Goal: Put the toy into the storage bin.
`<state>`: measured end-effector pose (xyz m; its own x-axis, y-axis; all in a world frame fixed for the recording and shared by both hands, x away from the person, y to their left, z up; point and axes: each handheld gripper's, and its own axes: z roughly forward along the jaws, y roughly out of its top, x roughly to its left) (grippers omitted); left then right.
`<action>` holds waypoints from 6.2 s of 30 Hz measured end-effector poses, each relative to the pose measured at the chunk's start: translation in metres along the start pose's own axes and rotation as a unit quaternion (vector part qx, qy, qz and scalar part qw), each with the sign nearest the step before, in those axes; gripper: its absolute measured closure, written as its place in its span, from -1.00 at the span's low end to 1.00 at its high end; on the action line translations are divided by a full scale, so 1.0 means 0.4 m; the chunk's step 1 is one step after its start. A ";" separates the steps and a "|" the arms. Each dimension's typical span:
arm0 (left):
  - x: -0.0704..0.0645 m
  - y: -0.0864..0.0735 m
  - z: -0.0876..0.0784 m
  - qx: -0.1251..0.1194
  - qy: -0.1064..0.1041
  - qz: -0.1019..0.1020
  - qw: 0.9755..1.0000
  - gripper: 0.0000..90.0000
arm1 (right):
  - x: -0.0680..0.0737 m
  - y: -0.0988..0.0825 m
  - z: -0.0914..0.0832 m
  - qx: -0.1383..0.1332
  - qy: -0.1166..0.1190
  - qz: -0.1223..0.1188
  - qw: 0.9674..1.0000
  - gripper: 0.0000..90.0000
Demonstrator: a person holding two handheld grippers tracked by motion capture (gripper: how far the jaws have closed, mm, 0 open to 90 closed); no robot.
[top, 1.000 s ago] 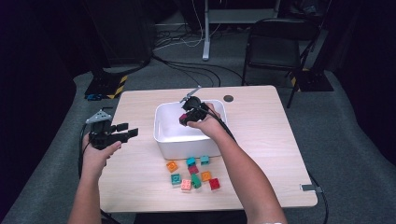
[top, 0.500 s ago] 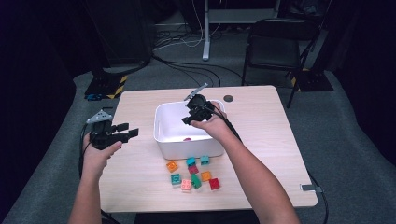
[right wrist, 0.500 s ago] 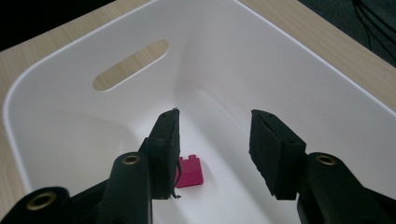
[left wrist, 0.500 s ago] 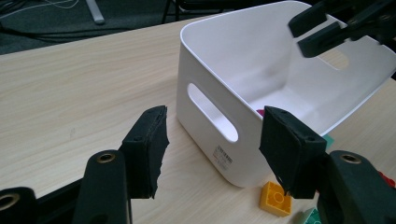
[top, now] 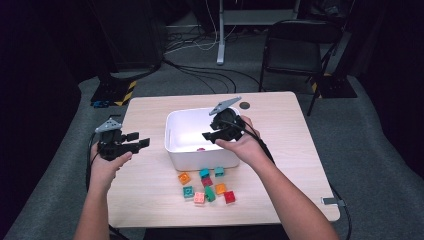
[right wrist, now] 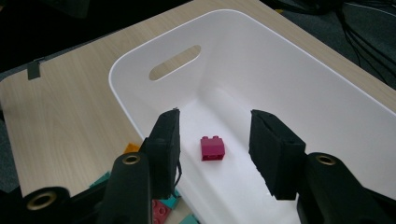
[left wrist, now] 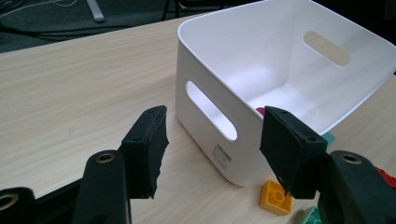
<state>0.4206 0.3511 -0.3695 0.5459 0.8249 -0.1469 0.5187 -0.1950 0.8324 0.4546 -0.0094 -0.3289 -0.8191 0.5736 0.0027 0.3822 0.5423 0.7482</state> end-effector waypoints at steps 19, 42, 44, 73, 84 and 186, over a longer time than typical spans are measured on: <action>-0.001 0.000 0.001 0.003 0.001 0.004 1.000 -0.09 | 0.055 -0.191 -0.059 -0.034 -0.017 0.027 0.999 0.17; -0.004 -0.003 0.009 0.004 0.004 0.003 1.000 -0.09 | 0.103 -0.389 0.037 -0.015 -0.025 0.029 0.999 0.18; -0.004 -0.003 0.008 0.007 0.003 0.004 1.000 -0.09 | 0.107 -0.394 0.040 -0.014 -0.023 0.031 0.999 0.18; 0.001 -0.001 0.022 0.011 0.002 0.004 1.000 -0.09 | 0.135 -0.481 0.107 0.073 -0.021 0.028 0.997 0.07; 0.002 -0.001 0.021 0.012 0.003 0.003 1.000 -0.09 | 0.110 -0.486 0.101 0.086 -0.012 0.041 0.995 0.29; 0.014 -0.005 0.018 0.011 0.001 -0.005 1.000 -0.09 | -0.064 0.050 0.021 0.005 0.003 -0.001 1.000 0.30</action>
<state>0.4274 0.3522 -0.3756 0.5399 0.8275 -0.1541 0.5379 -0.1983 0.8194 0.4867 -0.0081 -0.3194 -0.8226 0.5686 0.0060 0.3851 0.5493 0.7416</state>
